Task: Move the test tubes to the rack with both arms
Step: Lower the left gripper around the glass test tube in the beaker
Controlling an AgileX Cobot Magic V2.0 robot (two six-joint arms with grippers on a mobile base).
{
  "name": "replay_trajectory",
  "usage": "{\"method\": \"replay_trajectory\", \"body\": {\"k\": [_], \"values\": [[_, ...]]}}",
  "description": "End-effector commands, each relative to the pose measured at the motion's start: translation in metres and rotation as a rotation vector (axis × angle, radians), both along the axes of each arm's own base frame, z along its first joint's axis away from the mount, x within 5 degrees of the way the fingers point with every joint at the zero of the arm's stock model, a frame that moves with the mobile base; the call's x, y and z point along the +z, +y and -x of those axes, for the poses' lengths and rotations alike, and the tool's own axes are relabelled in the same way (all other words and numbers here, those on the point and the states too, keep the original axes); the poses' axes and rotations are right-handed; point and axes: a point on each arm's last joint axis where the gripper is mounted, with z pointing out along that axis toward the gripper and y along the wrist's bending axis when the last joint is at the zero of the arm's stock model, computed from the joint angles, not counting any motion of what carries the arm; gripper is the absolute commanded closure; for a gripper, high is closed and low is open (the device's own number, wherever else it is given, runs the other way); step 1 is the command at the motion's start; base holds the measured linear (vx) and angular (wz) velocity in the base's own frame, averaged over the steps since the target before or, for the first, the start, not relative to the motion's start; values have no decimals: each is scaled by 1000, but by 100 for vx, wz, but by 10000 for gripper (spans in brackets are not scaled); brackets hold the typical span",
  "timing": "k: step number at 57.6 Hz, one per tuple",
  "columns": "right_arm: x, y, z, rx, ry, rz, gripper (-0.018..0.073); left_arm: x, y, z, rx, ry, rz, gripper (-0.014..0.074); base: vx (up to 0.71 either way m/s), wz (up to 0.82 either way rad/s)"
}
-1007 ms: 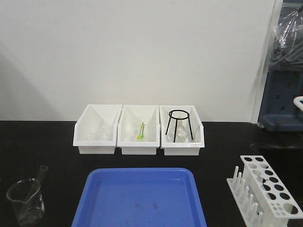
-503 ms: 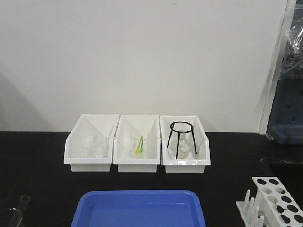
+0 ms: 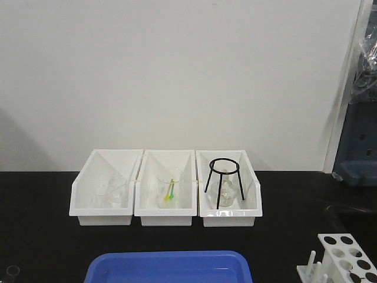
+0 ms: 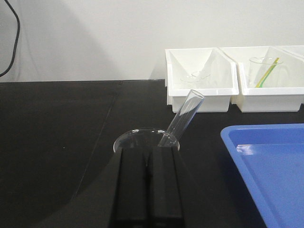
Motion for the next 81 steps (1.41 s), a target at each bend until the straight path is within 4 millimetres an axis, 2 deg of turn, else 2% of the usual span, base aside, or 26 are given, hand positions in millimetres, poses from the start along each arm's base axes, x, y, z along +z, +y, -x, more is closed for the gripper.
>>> {"method": "replay_trajectory", "body": {"k": [1, 29, 43, 61, 68, 74, 81], "values": [[2, 0, 0, 1, -69, 10, 568, 18, -1, 2, -6, -120, 14, 602, 4, -2], [4, 0, 0, 2, -82, 10, 568, 18, -1, 2, -6, -122, 14, 602, 1, 0], [12, 1, 2, 12, -180, -2, 568, 19, -1, 2, -8, -138, 14, 601, 0, 0], [30, 3, 7, 31, -371, -10, 568, 33, -2, 4, -20, -279, 16, 601, 0, 0], [39, 2, 8, 27, -364, -12, 568, 45, -2, 6, -29, -357, 55, 601, 0, 0], [63, 1, 13, 15, -347, -9, 568, 67, -2, 12, -28, -413, 37, 598, 0, 0], [89, 0, 15, 2, -286, -8, 564, 95, -1, 17, -14, -402, -18, 590, 0, 0]]}}
